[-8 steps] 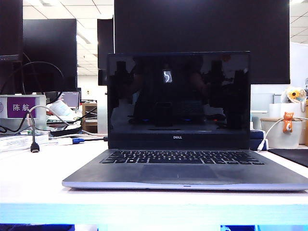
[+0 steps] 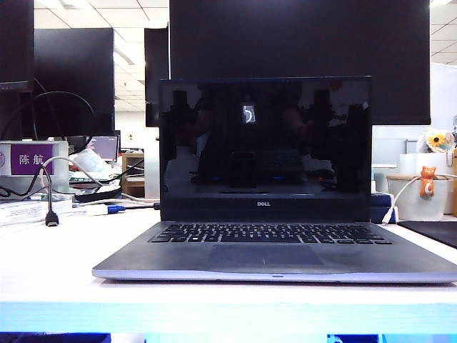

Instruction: Close the lid of the gray laptop.

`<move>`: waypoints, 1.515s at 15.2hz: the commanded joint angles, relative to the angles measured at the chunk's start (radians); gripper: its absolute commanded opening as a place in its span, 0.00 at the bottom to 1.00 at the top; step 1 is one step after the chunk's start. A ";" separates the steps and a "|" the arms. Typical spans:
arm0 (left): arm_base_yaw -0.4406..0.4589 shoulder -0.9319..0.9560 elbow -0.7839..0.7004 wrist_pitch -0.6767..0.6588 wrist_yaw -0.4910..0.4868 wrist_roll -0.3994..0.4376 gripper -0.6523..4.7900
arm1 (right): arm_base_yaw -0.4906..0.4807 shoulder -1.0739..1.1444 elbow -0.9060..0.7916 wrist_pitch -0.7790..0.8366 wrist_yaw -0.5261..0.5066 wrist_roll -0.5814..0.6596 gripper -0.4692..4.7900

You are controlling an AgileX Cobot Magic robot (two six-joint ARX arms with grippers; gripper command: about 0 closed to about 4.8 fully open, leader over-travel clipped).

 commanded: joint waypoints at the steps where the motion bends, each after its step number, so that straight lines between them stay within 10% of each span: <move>1: -0.001 -0.002 0.014 0.054 0.074 -0.130 0.11 | 0.000 0.000 0.002 0.045 -0.012 0.042 0.08; 12: 0.000 0.183 0.348 0.016 0.040 -0.108 0.11 | -0.001 0.048 0.213 -0.034 0.065 0.083 0.08; 23: 0.000 0.828 0.867 0.067 0.241 0.182 0.11 | -0.001 0.554 0.578 -0.130 -0.155 -0.086 0.08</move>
